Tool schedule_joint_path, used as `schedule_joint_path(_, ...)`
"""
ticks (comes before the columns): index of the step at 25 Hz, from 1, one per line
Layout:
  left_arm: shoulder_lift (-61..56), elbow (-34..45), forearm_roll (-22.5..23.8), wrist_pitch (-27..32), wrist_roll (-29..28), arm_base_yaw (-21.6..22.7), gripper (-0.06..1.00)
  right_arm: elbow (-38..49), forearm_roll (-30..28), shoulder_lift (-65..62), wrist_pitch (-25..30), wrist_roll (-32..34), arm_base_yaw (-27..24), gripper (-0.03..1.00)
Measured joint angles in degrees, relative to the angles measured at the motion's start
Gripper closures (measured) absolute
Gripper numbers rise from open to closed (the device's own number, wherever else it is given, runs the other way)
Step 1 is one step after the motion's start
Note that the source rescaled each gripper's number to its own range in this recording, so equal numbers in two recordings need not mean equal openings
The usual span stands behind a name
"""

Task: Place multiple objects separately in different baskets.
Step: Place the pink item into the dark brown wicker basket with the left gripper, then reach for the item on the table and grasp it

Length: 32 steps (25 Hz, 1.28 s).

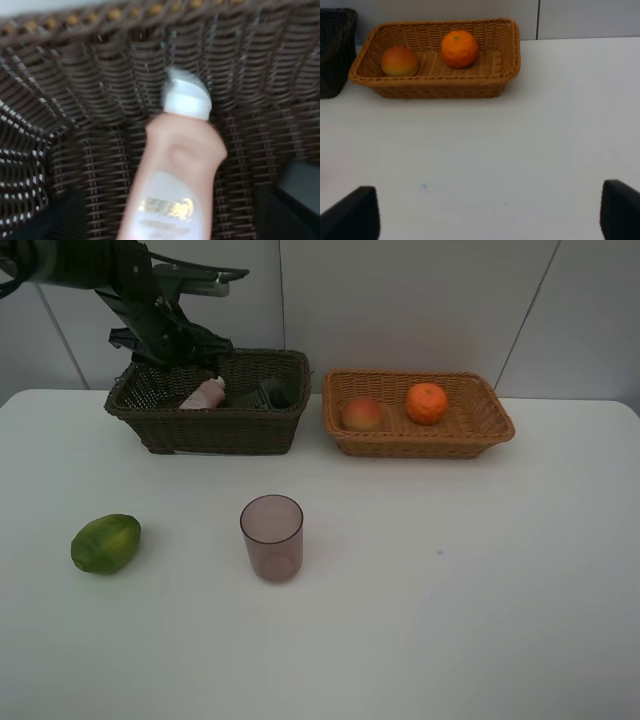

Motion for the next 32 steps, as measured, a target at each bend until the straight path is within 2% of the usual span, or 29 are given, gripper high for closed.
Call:
schedule_joint_path(7, -2.34, -1.41, -0.72, 7.94, 5.92, -4.44, 0.03, 0.00, 0.00, 0.00, 0.00, 0.00, 0.00, 0.05)
schedule_joint_path(15, -7.46, -1.41, -6.40, 20.15, 12.69, -13.17, 0.03, 0.00, 0.00, 0.00, 0.00, 0.00, 0.00, 0.05)
schedule_joint_path(19, -10.44, 1.09, -7.79, 25.33, 13.82, -17.27, -0.04, 0.00, 0.00, 0.00, 0.00, 0.00, 0.00, 0.05)
schedule_joint_path(27, -20.70, 15.57, -7.90, 25.78, 13.23, -22.22, -0.05, 0.00, 0.00, 0.00, 0.00, 0.00, 0.00, 0.05)
schedule_joint_path(32, -22.93, 22.90, -7.97, 22.61, 13.23, -23.91, -0.05, 0.00, 0.00, 0.00, 0.00, 0.00, 0.00, 0.05)
